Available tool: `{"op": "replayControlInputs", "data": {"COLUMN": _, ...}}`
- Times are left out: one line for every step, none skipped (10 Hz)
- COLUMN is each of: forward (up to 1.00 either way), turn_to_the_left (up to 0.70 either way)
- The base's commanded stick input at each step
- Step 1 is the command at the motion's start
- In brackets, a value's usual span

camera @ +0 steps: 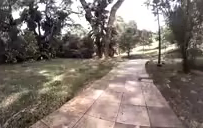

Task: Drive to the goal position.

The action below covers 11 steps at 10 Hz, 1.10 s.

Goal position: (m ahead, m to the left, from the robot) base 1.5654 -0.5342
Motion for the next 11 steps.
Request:
{"op": "replayControlInputs", "data": {"forward": 0.03, "turn_to_the_left": 0.00}}
{"op": "replayControlInputs", "data": {"forward": 0.01, "turn_to_the_left": 0.00}}
{"op": "replayControlInputs", "data": {"forward": 0.00, "turn_to_the_left": 0.00}}
{"op": "replayControlInputs", "data": {"forward": 0.00, "turn_to_the_left": 0.00}}
{"op": "replayControlInputs", "data": {"forward": 0.00, "turn_to_the_left": 0.00}}
{"op": "replayControlInputs", "data": {"forward": 0.00, "turn_to_the_left": 0.00}}
{"op": "replayControlInputs", "data": {"forward": 0.00, "turn_to_the_left": 0.00}}
{"op": "replayControlInputs", "data": {"forward": 0.00, "turn_to_the_left": 0.00}}
{"op": "replayControlInputs", "data": {"forward": 0.00, "turn_to_the_left": 0.00}}
{"op": "replayControlInputs", "data": {"forward": 0.00, "turn_to_the_left": 0.00}}
{"op": "replayControlInputs", "data": {"forward": 0.06, "turn_to_the_left": 0.00}}
